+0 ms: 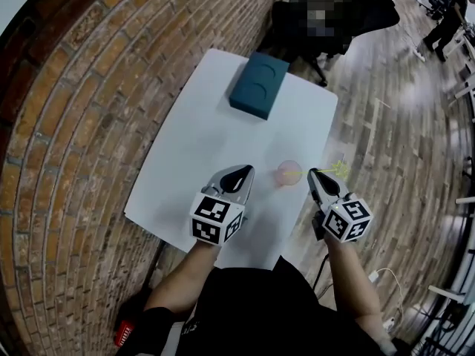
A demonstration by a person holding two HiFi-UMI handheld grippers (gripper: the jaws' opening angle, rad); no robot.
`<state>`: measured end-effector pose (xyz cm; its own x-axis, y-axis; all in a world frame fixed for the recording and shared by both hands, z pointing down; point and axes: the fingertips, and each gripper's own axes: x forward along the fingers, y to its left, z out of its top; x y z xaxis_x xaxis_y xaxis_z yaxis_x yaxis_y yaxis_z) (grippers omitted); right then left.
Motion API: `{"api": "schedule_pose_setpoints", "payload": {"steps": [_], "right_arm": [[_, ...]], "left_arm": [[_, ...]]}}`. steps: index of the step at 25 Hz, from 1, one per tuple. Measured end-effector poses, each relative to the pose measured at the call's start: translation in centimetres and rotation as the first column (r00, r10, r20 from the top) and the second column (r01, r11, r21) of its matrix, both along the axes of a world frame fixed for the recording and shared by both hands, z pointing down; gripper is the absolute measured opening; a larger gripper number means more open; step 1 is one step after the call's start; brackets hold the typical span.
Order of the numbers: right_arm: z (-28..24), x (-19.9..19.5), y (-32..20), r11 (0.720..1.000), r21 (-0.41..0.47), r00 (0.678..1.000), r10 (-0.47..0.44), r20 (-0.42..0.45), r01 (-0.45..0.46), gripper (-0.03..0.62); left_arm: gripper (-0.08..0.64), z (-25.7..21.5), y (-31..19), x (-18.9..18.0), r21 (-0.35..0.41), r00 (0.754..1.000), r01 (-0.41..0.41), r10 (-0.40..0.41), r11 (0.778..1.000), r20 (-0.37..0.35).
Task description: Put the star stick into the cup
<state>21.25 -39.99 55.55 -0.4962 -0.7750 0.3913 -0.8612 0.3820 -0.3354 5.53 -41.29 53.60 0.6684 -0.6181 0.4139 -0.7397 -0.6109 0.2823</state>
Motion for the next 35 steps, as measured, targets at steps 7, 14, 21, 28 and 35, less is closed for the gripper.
{"api": "schedule_pose_setpoints", "payload": {"steps": [7, 14, 21, 28, 35], "right_arm": [[3.7, -0.4, -1.2, 0.998, -0.065, 1.0, -0.021, -0.007, 0.02, 0.017], [5.7, -0.8, -1.2, 0.993, -0.113, 1.0, -0.024, 0.007, 0.024, 0.017], [7.1, -1.4, -1.2, 0.988, -0.155, 1.0, -0.024, 0.014, 0.026, 0.017], [7.9, -1.7, -1.2, 0.983, -0.183, 1.0, -0.02, 0.023, 0.024, 0.023], [8.3, -1.4, -1.2, 0.979, -0.203, 1.0, 0.003, 0.001, -0.002, 0.128]], "left_arm": [[0.006, 1.1, 0.4, -0.3, -0.024, 1.0, 0.006, -0.006, 1.0, 0.025], [0.006, 0.9, 1.0, -1.1, -0.024, 0.999, 0.012, -0.011, 1.0, 0.042], [0.006, 0.2, 1.4, -1.9, -0.016, 0.998, 0.014, -0.013, 1.0, 0.059], [0.006, 0.2, 1.9, -2.6, -0.016, 0.997, 0.016, -0.015, 1.0, 0.07], [0.006, 0.5, 2.3, -2.6, -0.024, 0.998, 0.011, -0.01, 1.0, 0.061]]}}
